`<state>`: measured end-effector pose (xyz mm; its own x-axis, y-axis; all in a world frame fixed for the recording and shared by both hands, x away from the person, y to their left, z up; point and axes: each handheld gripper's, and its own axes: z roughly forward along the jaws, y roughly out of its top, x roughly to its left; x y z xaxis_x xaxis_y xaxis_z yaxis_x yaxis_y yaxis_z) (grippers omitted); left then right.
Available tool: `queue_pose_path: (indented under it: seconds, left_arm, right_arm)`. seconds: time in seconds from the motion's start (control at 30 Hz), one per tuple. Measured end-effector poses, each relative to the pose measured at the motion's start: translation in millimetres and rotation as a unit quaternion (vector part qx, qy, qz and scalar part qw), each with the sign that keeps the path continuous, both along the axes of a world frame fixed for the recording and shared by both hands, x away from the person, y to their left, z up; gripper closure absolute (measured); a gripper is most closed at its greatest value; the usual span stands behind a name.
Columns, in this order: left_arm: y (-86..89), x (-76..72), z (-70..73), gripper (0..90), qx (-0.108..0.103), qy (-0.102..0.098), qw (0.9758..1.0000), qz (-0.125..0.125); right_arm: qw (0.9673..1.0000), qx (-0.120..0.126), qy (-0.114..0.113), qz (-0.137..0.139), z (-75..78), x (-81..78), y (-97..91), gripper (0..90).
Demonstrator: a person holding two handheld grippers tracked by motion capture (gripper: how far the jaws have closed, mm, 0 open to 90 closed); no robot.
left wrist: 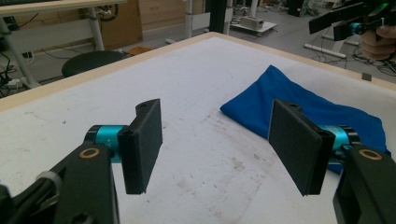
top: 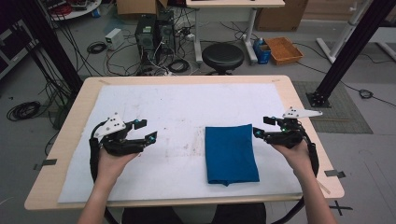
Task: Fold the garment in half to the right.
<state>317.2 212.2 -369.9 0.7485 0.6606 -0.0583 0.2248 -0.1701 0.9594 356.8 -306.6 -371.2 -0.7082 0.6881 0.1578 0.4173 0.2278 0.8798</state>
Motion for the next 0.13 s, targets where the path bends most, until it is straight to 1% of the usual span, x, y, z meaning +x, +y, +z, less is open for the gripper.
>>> queue_pose_path:
  seconds: [0.13]
  left_arm:
    - [-0.8, 0.7, -0.7, 35.4, -0.001, 0.004, 1.0, 0.0]
  right_arm:
    - [1.0, 0.0, 0.0, -0.003, -0.8, 0.5, -1.5, 25.5]
